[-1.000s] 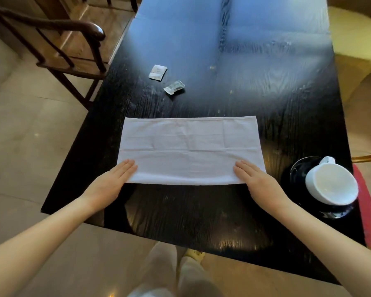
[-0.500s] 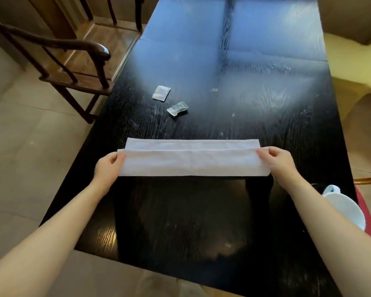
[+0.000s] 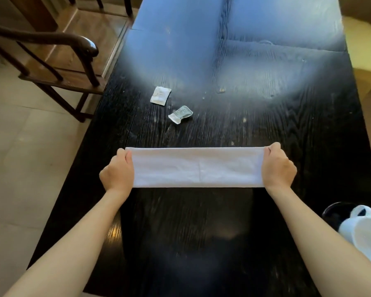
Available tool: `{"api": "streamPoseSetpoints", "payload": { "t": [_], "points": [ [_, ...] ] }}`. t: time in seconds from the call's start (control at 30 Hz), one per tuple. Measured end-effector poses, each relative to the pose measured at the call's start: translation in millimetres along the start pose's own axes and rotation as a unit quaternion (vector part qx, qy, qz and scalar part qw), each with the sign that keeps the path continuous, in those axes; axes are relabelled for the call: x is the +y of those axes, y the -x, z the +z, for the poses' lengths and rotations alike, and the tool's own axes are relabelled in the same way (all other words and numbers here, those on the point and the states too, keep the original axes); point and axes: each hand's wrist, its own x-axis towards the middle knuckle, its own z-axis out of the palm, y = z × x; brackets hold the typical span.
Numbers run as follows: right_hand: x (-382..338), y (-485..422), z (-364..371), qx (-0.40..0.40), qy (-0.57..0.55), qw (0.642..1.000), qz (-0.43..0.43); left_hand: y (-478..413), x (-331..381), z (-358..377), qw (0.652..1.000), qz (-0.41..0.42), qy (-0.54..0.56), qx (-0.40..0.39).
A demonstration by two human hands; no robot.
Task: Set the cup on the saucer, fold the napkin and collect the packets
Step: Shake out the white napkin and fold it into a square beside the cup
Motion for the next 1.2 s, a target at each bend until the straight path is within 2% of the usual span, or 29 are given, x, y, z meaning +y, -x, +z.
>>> {"api": "streamPoseSetpoints", "payload": {
  "t": [0.2,0.27,0.3,0.37,0.43,0.5,0.63,0.93,1.03,1.1,1.2],
  "points": [
    [-9.9,1.0,-2.8,0.02,0.067,0.998,0.005,7.8,8.1,-3.4,0.999,-0.044,0.007,0.001],
    [-25.2,-2.2,-9.5,0.03,0.052,0.998,-0.007,5.3,15.7,-7.2,0.999,-0.031,-0.003,0.023],
    [-42.7,1.5,-12.1,0.036,-0.002,0.998,-0.048,5.3,25.1,-8.0,0.999,-0.002,0.005,0.04],
    [-85.8,22.7,-8.9,-0.005,-0.111,0.973,-0.2,10.7,50.7,-5.4,0.993,0.1,0.062,0.021],
    [-121.2,55.8,3.1,-0.121,-0.101,0.925,-0.346,23.0,68.9,4.9,0.978,0.186,0.066,-0.066],
    [-131.5,76.0,17.7,-0.217,-0.028,0.889,-0.402,30.3,65.2,16.0,0.972,0.196,0.008,-0.127],
    [-107.2,69.5,29.7,-0.222,0.041,0.88,-0.418,28.1,33.2,22.8,0.967,0.199,-0.072,-0.141],
    [2.5,22.4,-0.5,-0.229,0.088,0.919,-0.308,20.6,13.0,14.0,0.959,0.213,-0.062,-0.175],
    [21.2,13.8,-7.0,-0.243,0.102,0.92,-0.291,18.3,9.2,12.3,0.954,0.218,-0.062,-0.196],
    [21.8,12.4,-9.0,-0.259,0.09,0.915,-0.295,16.3,1.3,7.1,0.937,0.256,-0.071,-0.225],
    [26.8,8.1,-15.6,-0.285,0.095,0.897,-0.324,10.9,-14.7,-5.6,0.881,0.373,-0.1,-0.273]
  ]
}}
